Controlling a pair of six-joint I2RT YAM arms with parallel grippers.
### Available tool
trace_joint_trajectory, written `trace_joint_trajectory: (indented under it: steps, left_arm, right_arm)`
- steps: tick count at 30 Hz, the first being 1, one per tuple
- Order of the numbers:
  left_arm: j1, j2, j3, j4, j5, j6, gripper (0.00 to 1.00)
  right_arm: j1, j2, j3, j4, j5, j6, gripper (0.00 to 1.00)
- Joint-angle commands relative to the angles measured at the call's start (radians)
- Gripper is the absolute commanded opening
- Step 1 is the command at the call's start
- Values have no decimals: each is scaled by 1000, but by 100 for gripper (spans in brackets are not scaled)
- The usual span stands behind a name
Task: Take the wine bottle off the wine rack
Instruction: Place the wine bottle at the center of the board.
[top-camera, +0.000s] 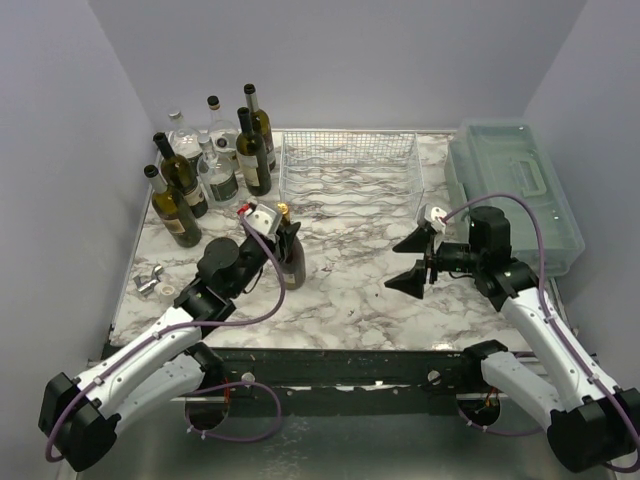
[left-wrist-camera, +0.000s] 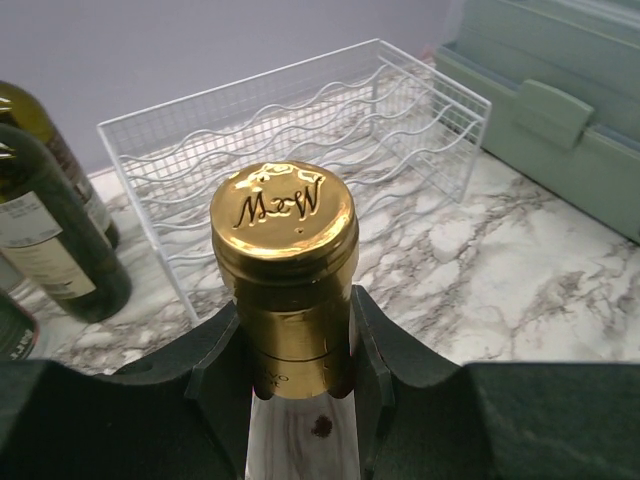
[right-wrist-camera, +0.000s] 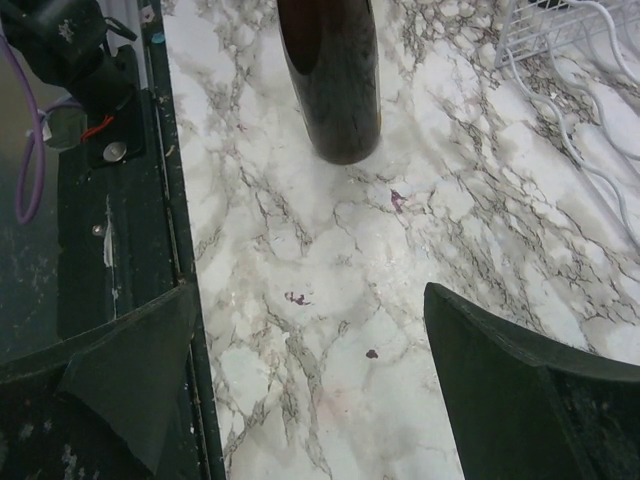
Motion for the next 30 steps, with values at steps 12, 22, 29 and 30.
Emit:
trace_joint_trajectory:
  steps: [12,22,29,30]
  left_arm:
    - [281,-9,119,165,-29,49,0]
    - [423,65,170,171,8,11,0]
    - [505,132,222,172,37,3,0]
    - [516,143,233,172,42,3,0]
  right_arm:
    - [-7,-41,-17,5,113,-47,99]
    - [-7,-45,-19,0,118,-58,99]
    - [-7,-46,-20,-2,122,-63,99]
    - [-7,-47,-21,-2,123,-64,99]
